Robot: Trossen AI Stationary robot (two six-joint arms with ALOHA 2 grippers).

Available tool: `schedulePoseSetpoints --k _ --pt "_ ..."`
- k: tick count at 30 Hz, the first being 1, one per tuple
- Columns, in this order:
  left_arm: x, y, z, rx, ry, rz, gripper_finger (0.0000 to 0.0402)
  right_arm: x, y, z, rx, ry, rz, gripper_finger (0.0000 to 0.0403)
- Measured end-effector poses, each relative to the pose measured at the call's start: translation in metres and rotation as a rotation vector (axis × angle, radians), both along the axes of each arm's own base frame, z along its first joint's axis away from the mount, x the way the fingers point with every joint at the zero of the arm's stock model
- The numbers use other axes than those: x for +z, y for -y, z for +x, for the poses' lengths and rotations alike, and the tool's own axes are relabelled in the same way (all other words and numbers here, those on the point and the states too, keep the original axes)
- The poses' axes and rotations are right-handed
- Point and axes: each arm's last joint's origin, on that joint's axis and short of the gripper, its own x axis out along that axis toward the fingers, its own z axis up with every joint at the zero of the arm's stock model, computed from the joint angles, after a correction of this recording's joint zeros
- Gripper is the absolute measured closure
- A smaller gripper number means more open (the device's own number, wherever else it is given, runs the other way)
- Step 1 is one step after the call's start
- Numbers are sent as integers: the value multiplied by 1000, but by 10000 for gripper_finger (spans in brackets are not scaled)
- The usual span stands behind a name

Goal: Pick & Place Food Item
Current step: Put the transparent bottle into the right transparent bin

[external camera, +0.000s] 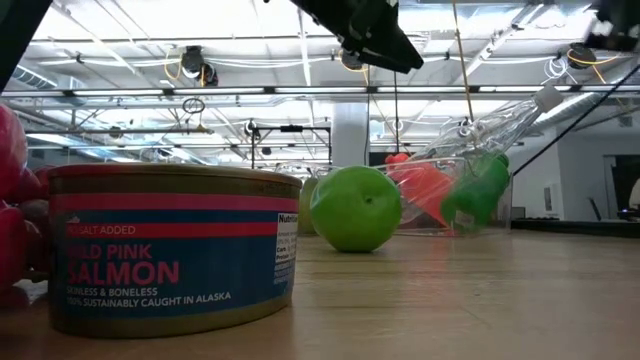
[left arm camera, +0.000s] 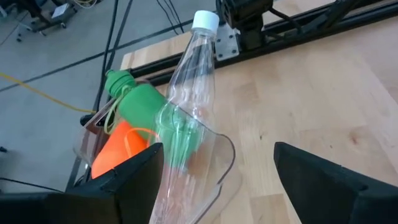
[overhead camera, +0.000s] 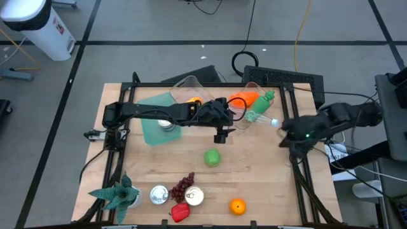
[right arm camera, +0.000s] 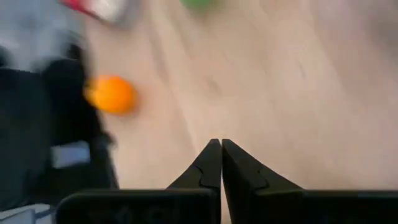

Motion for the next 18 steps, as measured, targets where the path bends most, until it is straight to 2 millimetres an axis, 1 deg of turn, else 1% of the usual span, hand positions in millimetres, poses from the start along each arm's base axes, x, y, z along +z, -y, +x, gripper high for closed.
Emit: schedulePoseSetpoints --k 3,5,7,10,14,18 --pt "0 0 0 -3 2 -2 91 -18 1 0 -140 -251 -30 400" --pt "0 0 0 -4 4 -2 91 -26 3 -1 -226 -316 -71 402" --pt "0 0 0 -8 3 0 92 -32 6 -2 -307 -302 -128 402" --pt "0 0 0 -9 4 3 90 -41 9 -1 -402 -228 -212 401" --pt "0 0 0 -9 -1 3 92 -62 9 1 -422 -156 -238 402" --pt "0 0 0 -14 -4 15 98 -88 6 -3 -433 -147 -243 401"
